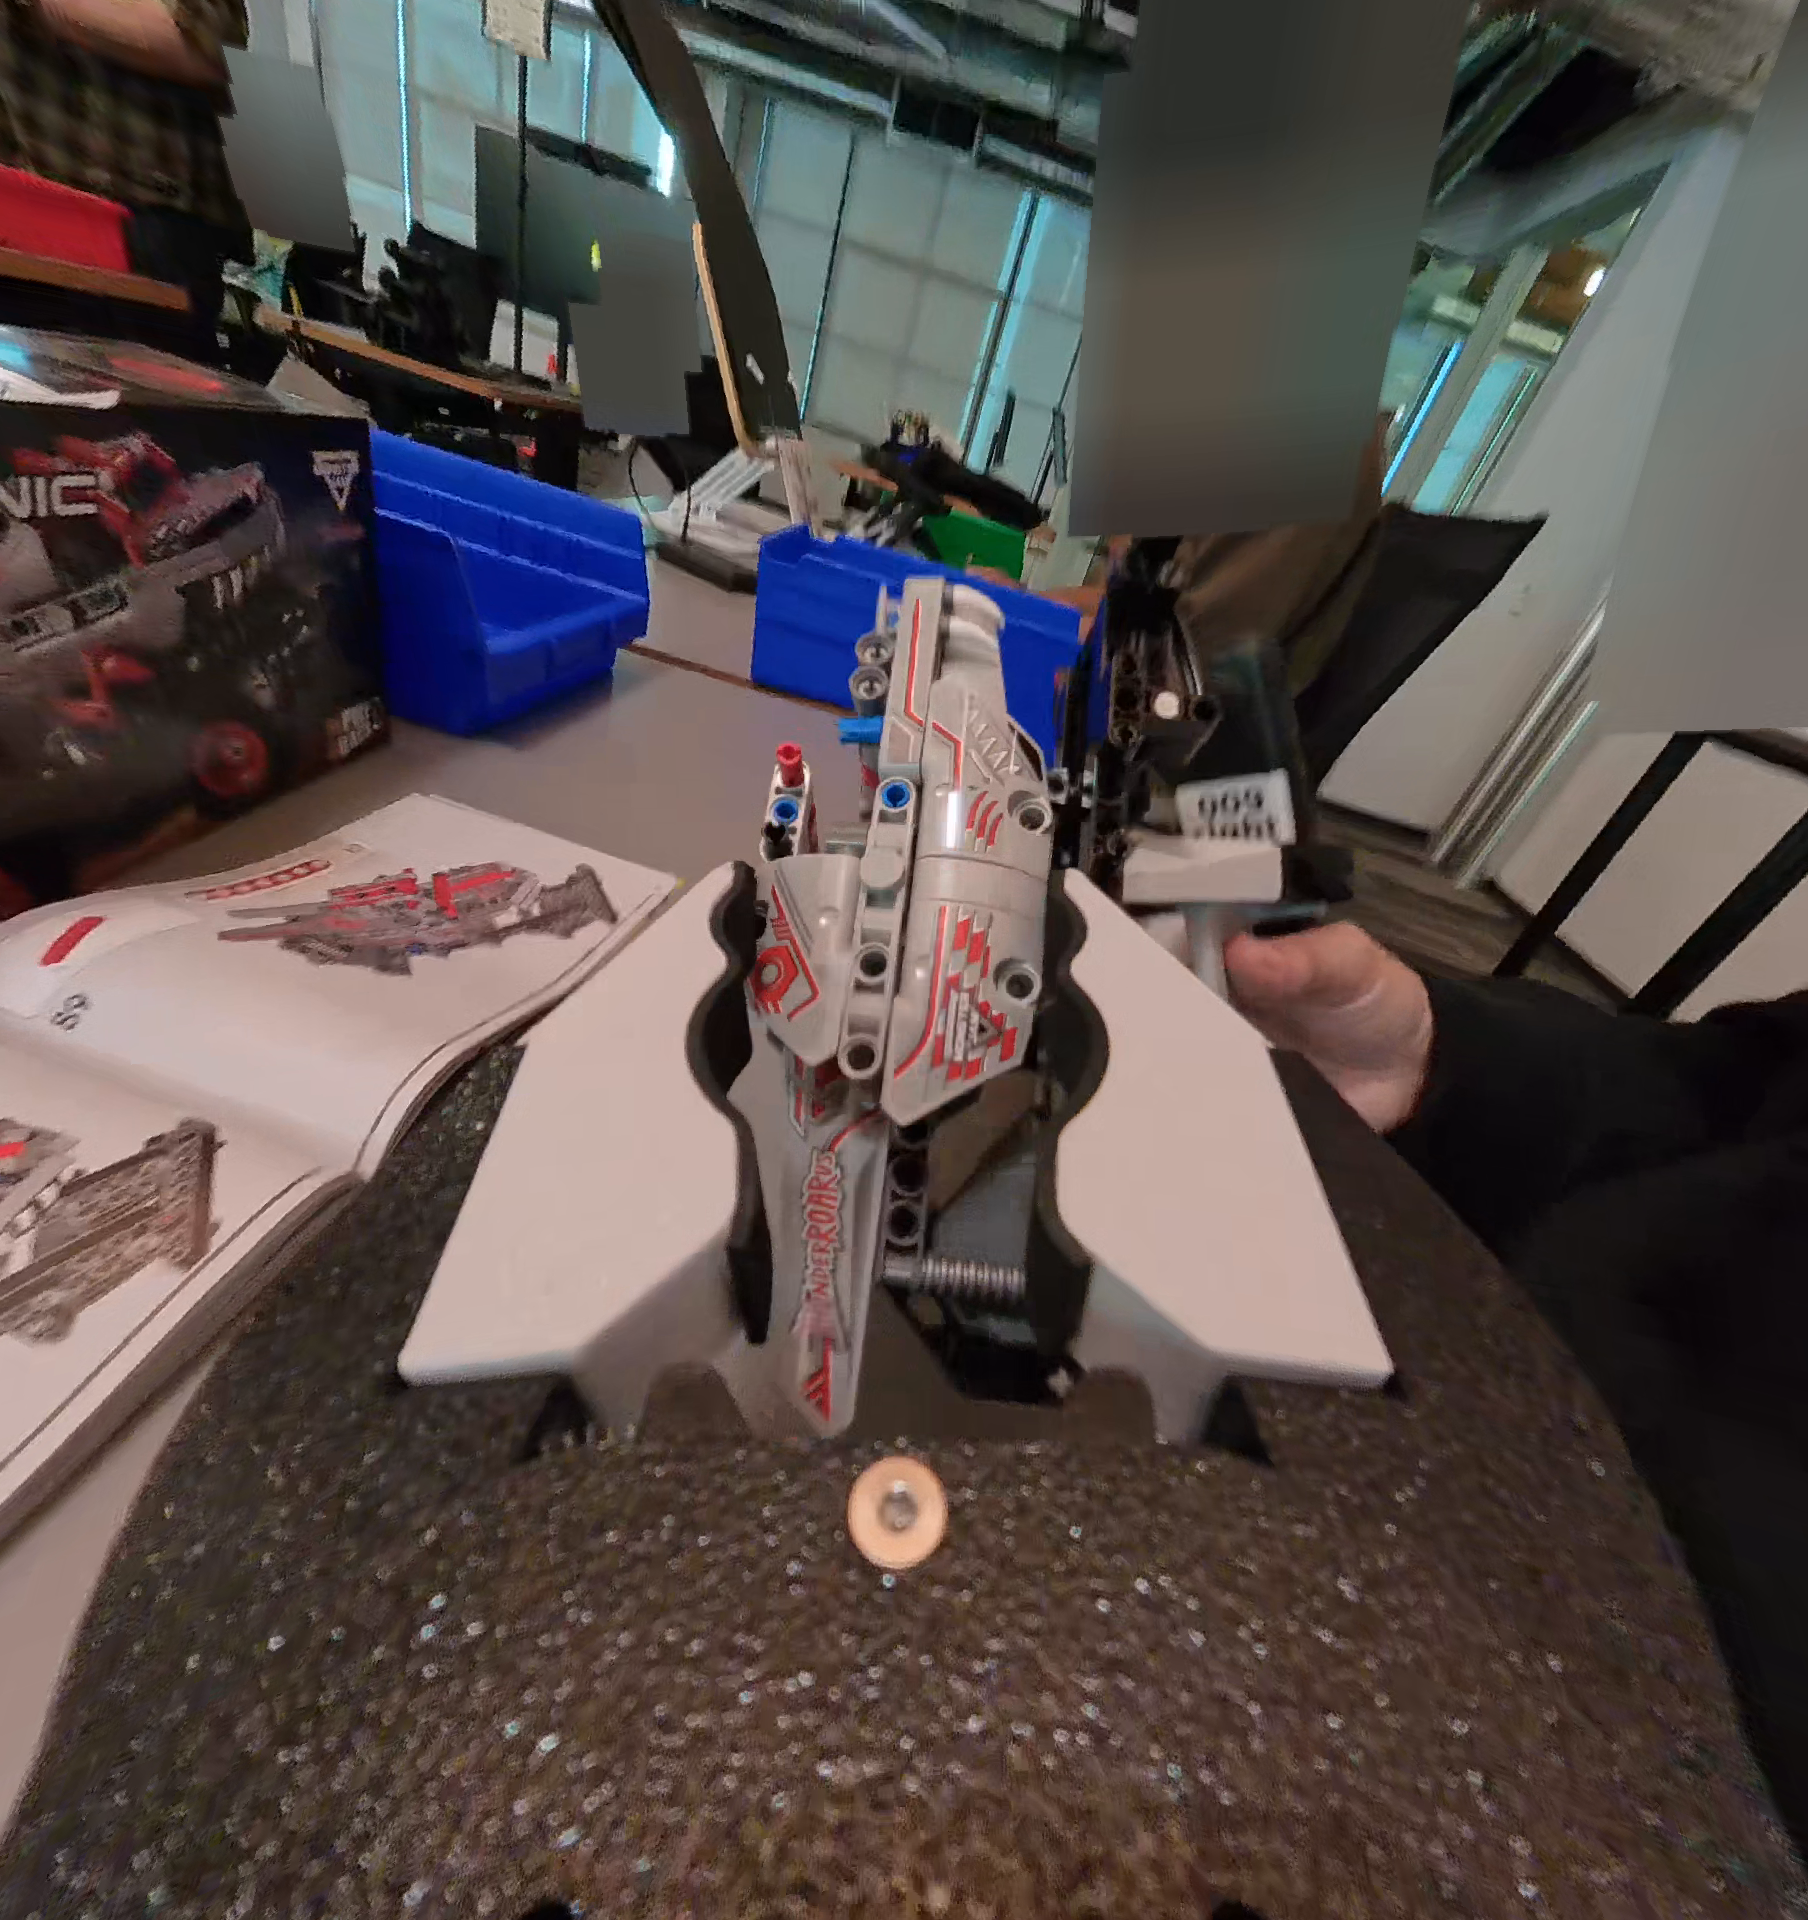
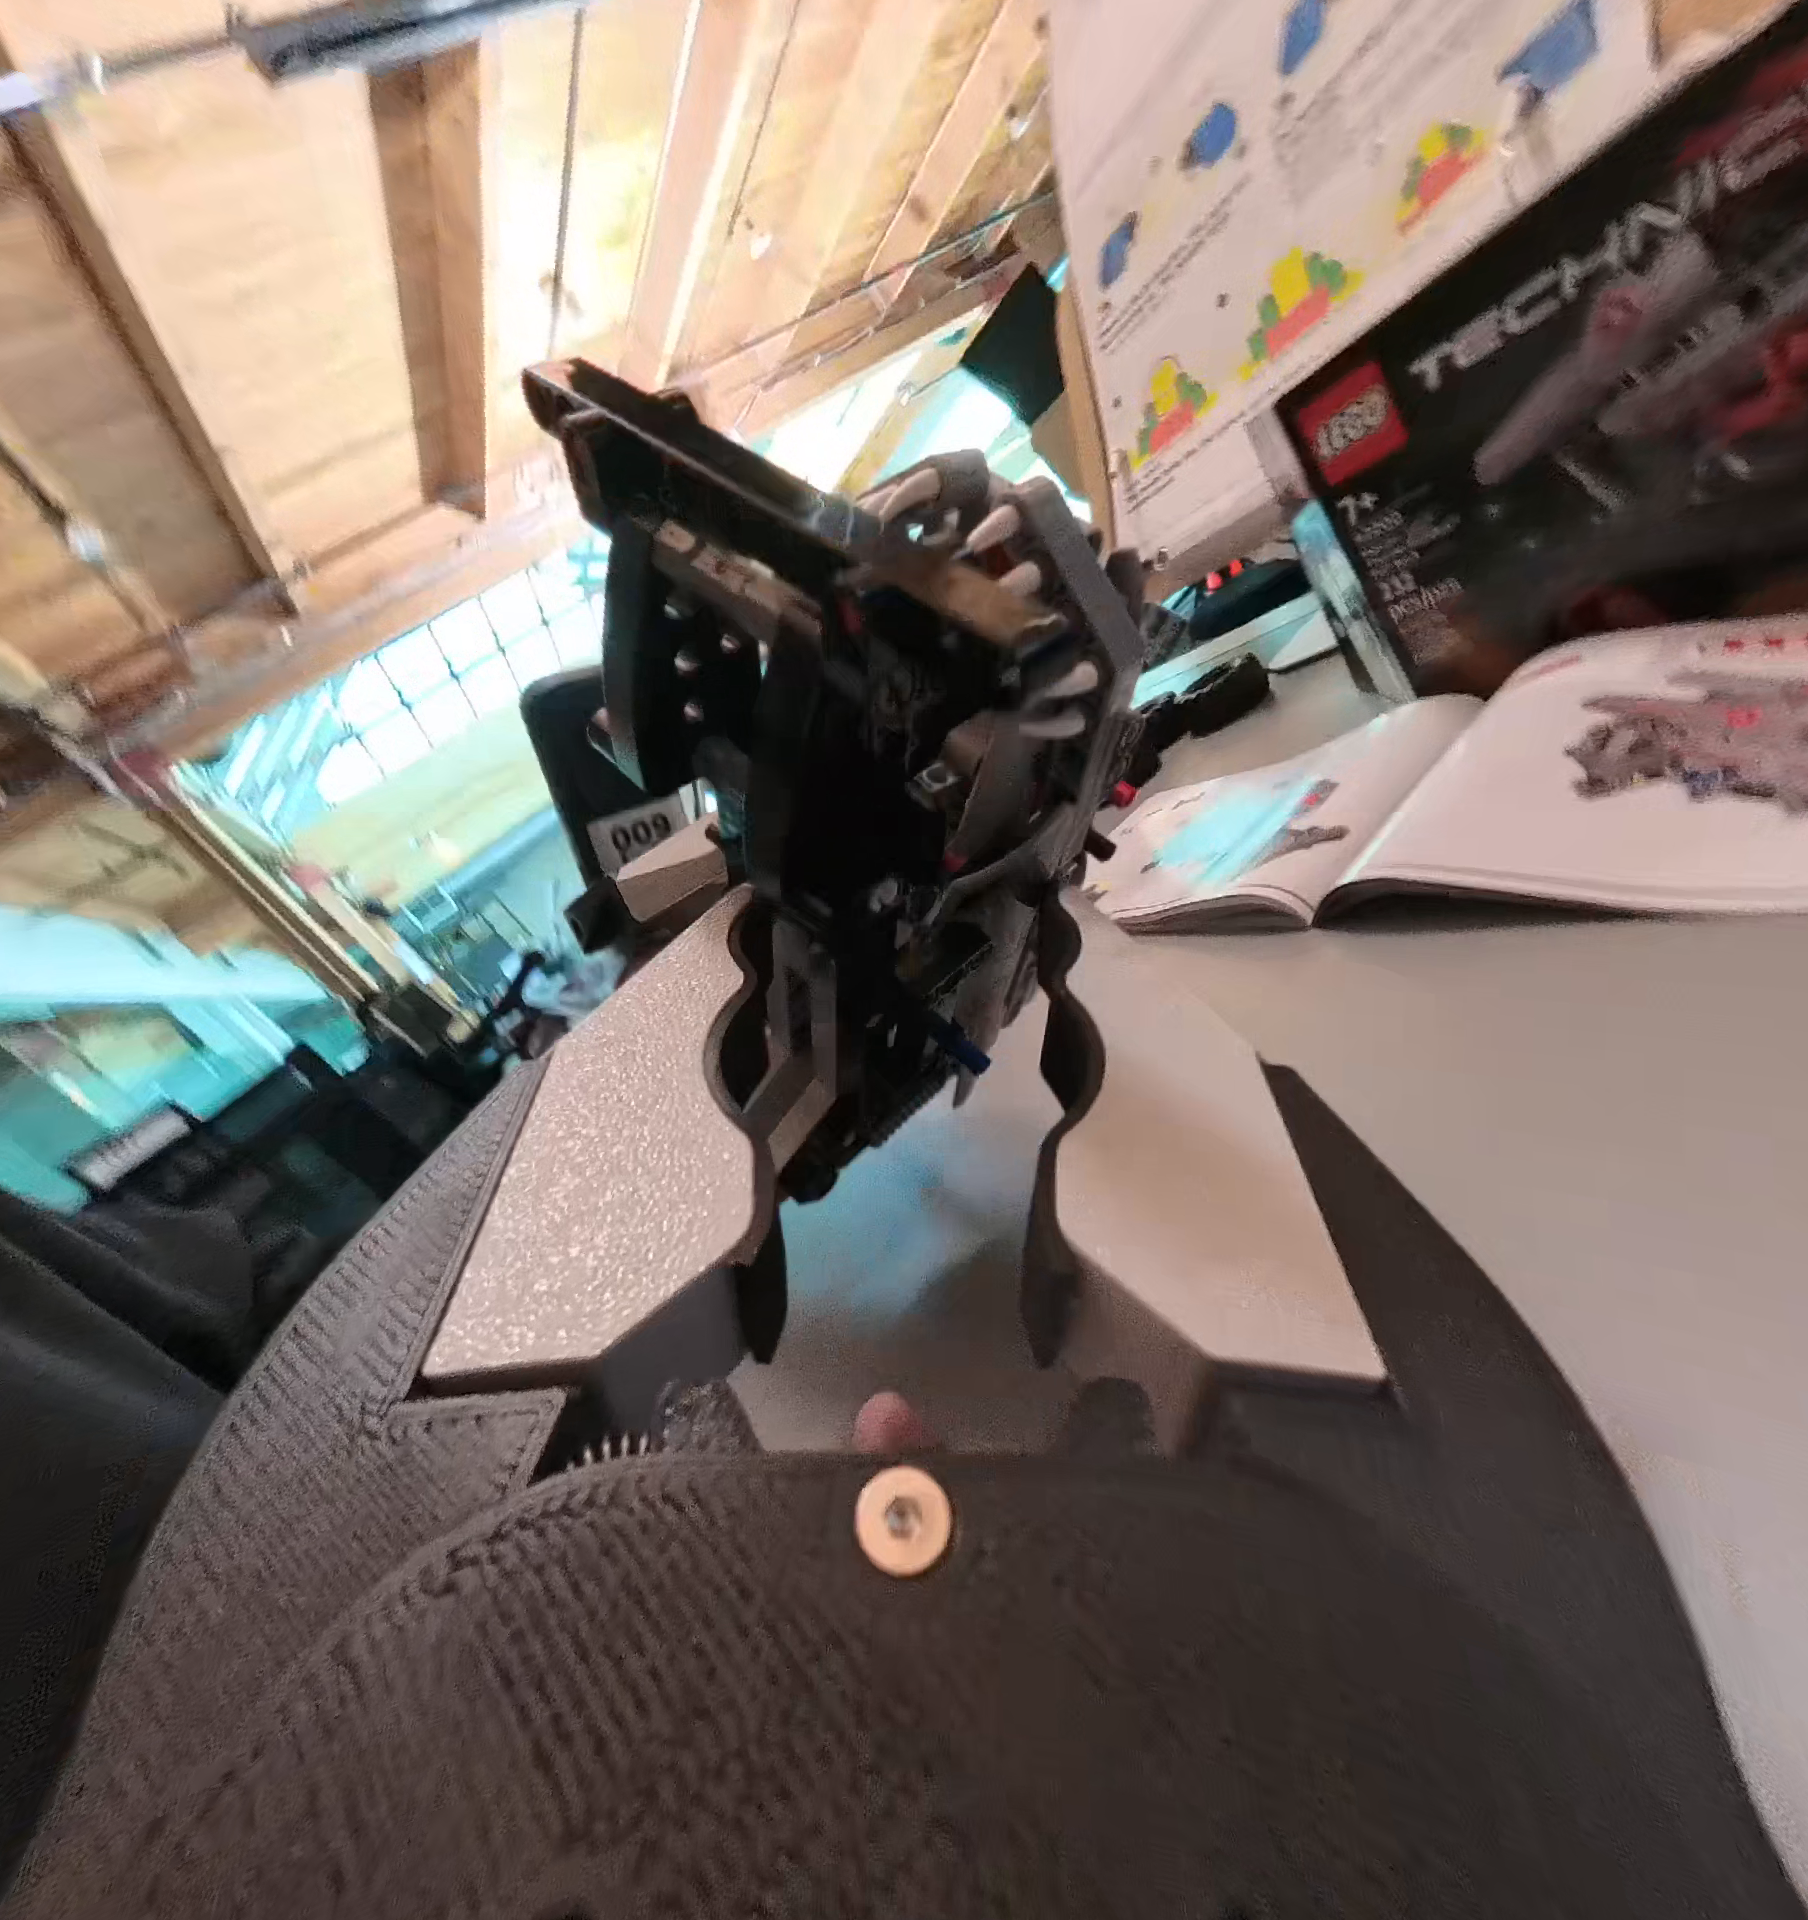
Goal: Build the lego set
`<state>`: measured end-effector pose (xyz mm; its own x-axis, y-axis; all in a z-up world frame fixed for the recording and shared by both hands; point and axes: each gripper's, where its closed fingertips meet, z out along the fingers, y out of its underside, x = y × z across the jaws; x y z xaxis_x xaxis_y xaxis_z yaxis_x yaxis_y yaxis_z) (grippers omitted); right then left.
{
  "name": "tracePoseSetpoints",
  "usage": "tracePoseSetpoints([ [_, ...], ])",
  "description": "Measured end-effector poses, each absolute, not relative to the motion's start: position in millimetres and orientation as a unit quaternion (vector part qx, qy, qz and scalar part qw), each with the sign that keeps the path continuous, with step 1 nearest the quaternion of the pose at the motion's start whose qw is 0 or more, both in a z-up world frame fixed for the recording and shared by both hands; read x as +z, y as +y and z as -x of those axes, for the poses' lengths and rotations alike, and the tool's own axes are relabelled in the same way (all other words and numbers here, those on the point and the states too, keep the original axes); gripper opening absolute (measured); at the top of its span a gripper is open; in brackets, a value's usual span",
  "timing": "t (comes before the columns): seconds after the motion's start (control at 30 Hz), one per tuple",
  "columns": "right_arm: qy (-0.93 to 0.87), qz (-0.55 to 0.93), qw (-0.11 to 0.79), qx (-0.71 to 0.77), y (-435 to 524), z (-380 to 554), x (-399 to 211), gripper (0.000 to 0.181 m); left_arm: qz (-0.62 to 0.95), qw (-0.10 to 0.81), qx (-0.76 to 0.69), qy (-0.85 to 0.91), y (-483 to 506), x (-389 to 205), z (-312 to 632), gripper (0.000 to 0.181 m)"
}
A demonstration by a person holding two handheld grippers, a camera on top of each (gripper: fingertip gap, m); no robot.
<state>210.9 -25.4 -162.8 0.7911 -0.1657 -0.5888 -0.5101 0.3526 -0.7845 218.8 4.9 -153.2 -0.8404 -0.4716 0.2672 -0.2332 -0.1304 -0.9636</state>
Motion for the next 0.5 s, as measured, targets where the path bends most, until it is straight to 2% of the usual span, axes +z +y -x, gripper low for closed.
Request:
tracePoseSetpoints([
  [0.13, 0.256, 0.647, 0.711, 0.099, -10, -202, -178, 0.05, 0.26, 0.123, -0.623, 0.727, 21, -183, -204, 0.053],
  [0.33, 0.181, 0.7, 0.677, 0.14, 11, -191, -181, 0.051, 0.317, 0.125, -0.607, 0.718, 42, -178, -189, 0.052],
  [0.43, 0.158, 0.712, 0.668, 0.148, 24, -187, -180, 0.053, 0.35, 0.172, -0.569, 0.724, 55, -179, -184, 0.052],
  [0.5, 0.159, 0.724, 0.656, 0.142, 34, -183, -184, 0.059, 0.344, 0.238, -0.541, 0.73, 63, -179, -181, 0.049],
])
